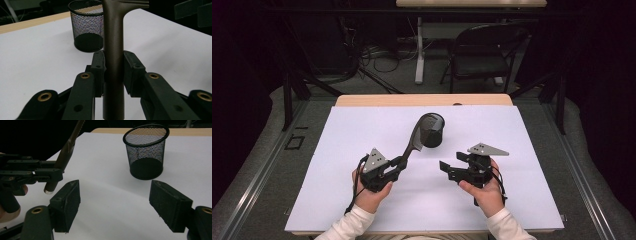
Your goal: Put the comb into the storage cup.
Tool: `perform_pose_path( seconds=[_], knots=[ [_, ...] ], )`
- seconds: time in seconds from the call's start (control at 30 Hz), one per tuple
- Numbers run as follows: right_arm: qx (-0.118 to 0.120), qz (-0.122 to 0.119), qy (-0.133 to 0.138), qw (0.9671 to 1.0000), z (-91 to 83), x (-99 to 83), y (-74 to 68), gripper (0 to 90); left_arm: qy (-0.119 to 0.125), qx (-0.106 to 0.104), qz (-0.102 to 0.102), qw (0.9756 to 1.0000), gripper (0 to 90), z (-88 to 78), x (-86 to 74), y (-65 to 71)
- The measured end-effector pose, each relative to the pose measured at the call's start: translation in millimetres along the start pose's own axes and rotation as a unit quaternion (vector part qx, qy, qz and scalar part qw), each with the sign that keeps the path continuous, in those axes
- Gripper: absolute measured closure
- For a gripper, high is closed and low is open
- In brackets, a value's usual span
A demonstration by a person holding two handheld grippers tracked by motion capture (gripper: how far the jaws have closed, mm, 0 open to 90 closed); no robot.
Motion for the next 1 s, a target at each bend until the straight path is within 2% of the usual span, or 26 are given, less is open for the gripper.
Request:
perform_pose_path(
  seconds=[0.23,0.43,1.0],
  knots=[
    [0.010,0.009,-0.003,0.9999,9.0,3.8,-2.9,27.3,0.001,0.000,0.000,1.0000,72.3,0.2,0.1,0.1],
    [0.018,0.014,0.006,0.9997,14.7,10.9,-4.8,29.7,0.002,-0.001,-0.001,1.0000,72.3,0.1,0.4,0.1],
    [0.021,0.024,0.021,0.9993,25.6,32.4,-6.2,33.1,0.006,0.001,-0.001,1.0000,72.3,-0.3,1.0,-0.9]
  ],
)
Point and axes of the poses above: each handheld gripper's, and its own axes: z roughly forward along the jaws, x roughly out of its top, y roughly to its right, the point moved 9 cm from there along z, roughly forward along the jaws, and after that the axes turned 11 degrees about x, right-handed, at the moved point
